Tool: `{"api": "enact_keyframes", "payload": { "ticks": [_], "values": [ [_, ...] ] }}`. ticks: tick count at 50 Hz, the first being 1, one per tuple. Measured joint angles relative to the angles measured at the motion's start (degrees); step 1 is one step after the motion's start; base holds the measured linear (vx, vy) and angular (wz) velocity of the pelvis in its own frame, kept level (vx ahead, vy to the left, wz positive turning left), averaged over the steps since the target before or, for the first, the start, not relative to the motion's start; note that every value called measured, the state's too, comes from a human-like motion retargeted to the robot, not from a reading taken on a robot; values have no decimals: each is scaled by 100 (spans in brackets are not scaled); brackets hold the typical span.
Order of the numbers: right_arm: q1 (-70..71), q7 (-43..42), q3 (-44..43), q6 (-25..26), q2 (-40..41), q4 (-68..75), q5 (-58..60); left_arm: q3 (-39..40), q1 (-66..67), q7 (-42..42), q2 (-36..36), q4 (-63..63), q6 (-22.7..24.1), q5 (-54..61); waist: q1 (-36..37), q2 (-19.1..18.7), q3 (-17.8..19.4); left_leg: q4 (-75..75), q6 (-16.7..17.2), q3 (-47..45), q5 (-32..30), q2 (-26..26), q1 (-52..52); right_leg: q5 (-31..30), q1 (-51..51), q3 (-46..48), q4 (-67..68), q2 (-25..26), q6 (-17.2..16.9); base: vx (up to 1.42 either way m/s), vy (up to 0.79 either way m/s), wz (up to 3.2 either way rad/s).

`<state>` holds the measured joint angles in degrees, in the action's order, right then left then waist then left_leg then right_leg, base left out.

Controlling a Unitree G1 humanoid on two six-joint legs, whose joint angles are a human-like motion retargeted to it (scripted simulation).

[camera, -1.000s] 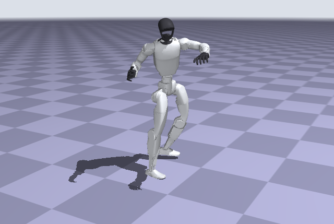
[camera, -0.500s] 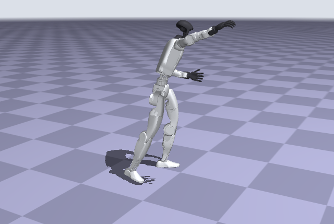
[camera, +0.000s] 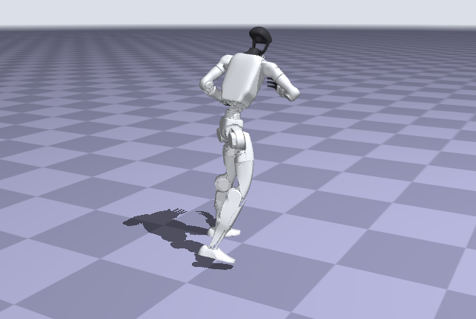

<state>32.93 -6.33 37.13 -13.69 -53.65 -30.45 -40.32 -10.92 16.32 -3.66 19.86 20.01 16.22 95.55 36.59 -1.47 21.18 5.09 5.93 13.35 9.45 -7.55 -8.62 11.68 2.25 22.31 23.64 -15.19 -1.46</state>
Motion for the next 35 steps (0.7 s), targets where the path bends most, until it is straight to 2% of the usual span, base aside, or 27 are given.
{"api": "enact_keyframes", "payload": {
  "ticks": [2, 5, 9, 12, 15, 17, 20, 23, 25, 27, 28, 30, 32, 33, 35],
  "values": [
    [-640, -103, -520, -87, 170, -190, -47, -11, -22, -281, -153, 366, -39, 587, -241, 53, -6, -25, 33, -41, 51, -18, 44, -109, 168, 126, -483, -210, -180, 11, -22, -4],
    [-1470, -294, -1326, -223, 394, -386, -121, -4, -246, -228, -56, 673, 138, 421, -663, 168, 7, 9, 78, -159, 193, -7, 138, -340, 407, 328, -1322, -532, -524, 12, -27, -19],
    [-2629, -216, -2322, -423, 539, -640, -964, 124, -619, 44, 262, 1051, 405, -477, -1244, 217, -59, 175, 87, -419, 503, -46, 359, -477, 620, 1168, -2307, -899, -1016, 15, -32, -45],
    [-3412, -141, -3025, -538, 617, -877, -1286, 558, -732, 390, 435, 1329, 555, -1074, -1609, 230, -134, 349, 38, -719, 719, -122, 552, -424, 745, 1730, -2680, -996, -1207, 20, -35, -84],
    [-3983, -63, -3691, -567, 699, -1173, -1093, 1119, -663, 837, 558, 1584, 721, -2054, -1996, 216, -202, 661, -30, -1090, 911, -152, 762, -555, 786, 1638, -2657, -1038, -1192, 26, -38, -96],
    [-4170, -19, -3965, -549, 844, -1372, -837, 1492, -665, 1194, 624, 1753, 725, -3110, -2283, 153, -239, 953, -38, -1382, 997, -172, 943, -857, 794, 1231, -2514, -1048, -1177, 32, -40, -104],
    [-4151, 159, -4042, -462, 1186, -1575, -561, 2213, -898, 1732, 861, 1937, 356, -5290, -2743, -67, -349, 1316, 51, -1935, 926, -300, 1288, -1158, 876, 477, -2272, -902, -1143, 35, -39, -141],
    [-3651, 334, -3700, -313, 1591, -1529, -267, 2617, -1689, 2241, 1426, 1936, -95, -7125, -3390, -371, -511, 1423, 208, -2661, 518, -458, 1710, -988, 995, -173, -2124, -562, -1029, 34, -34, -186],
    [-3009, 484, -3321, -101, 1859, -1341, 32, 2420, -2884, 2560, 2181, 1538, -489, -8041, -4008, -518, -411, 1428, 287, -3156, 186, -490, 2015, -849, 960, -482, -2129, -363, -964, 30, -28, -170],
    [-2907, 406, -3047, -127, 2112, -1205, -73, 1464, -4526, 2714, 3229, 341, -889, -8739, -4678, -656, -696, 1537, 247, -3492, -69, -481, 2032, -780, 960, -567, -2225, -278, -1003, 30, -23, -99],
    [-2864, 339, -2982, -157, 2227, -1112, -78, 471, -5785, 2870, 3699, -733, -1036, -9043, -4976, -720, -759, 1634, 191, -3598, -166, -479, 1992, -768, 944, -568, -2277, -264, -1011, 29, -19, -48],
    [-2991, 141, -3037, -253, 2403, -970, -34, -1928, -8185, 3224, 4013, -3209, -1377, -9629, -5452, -906, -876, 1878, 36, -3716, -343, -508, 1852, -747, 901, -541, -2368, -251, -981, 29, -15, -18],
    [-3242, 139, -3265, -240, 2558, -922, 141, -3137, -8934, 3026, 4012, -4666, -1723, -10283, -5798, -1111, -887, 2097, -69, -3813, -593, -578, 1779, -699, 846, -615, -2410, -204, -872, 33, -13, -39],
    [-3370, 225, -3414, -203, 2680, -931, 275, -3133, -8747, 2950, 4142, -4765, -1819, -10578, -5901, -1160, -840, 2161, -76, -3894, -765, -602, 1815, -670, 816, -733, -2423, -161, -807, 36, -13, -104],
    [-3635, 420, -3674, -97, 2992, -1019, 612, -1788, -7311, 3146, 4435, -3912, -1801, -10690, -5890, -1153, -618, 2178, 29, -4096, -1161, -577, 2068, -629, 733, -1177, -2482, -6, -697, 39, -13, -192]
  ]
}}
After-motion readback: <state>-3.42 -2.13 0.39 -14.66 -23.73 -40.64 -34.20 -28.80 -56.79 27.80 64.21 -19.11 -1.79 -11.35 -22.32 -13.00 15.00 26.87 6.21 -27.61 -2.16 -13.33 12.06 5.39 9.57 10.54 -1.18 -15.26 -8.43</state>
